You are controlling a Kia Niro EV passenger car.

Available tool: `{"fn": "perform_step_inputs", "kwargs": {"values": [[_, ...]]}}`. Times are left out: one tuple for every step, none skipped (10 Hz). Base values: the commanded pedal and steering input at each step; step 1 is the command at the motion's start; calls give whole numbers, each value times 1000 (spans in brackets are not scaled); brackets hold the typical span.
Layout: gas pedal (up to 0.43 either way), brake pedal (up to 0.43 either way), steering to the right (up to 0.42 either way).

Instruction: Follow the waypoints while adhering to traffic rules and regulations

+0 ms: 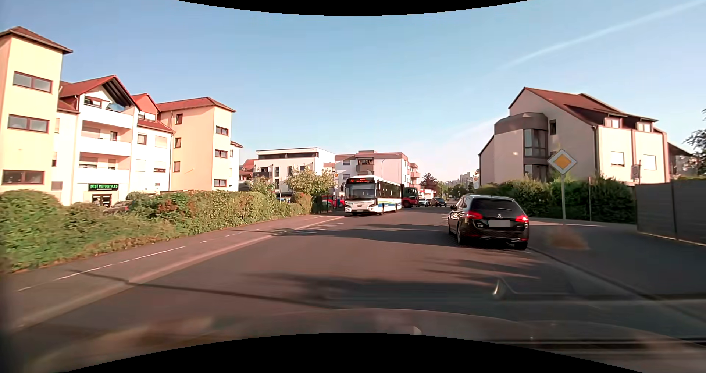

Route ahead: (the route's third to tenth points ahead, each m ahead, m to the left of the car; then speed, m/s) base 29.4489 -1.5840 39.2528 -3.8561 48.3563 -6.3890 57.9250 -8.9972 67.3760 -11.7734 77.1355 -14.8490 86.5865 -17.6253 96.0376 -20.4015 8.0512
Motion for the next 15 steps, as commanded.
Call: {"fn": "perform_step_inputs", "kwargs": {"values": [[0,0,34],[0,0,35],[0,0,36],[0,0,37],[0,0,39],[0,0,40],[0,0,41],[0,0,44],[0,0,46],[0,0,50],[0,0,55],[0,0,62],[0,0,68],[0,0,70],[0,0,71]]}}
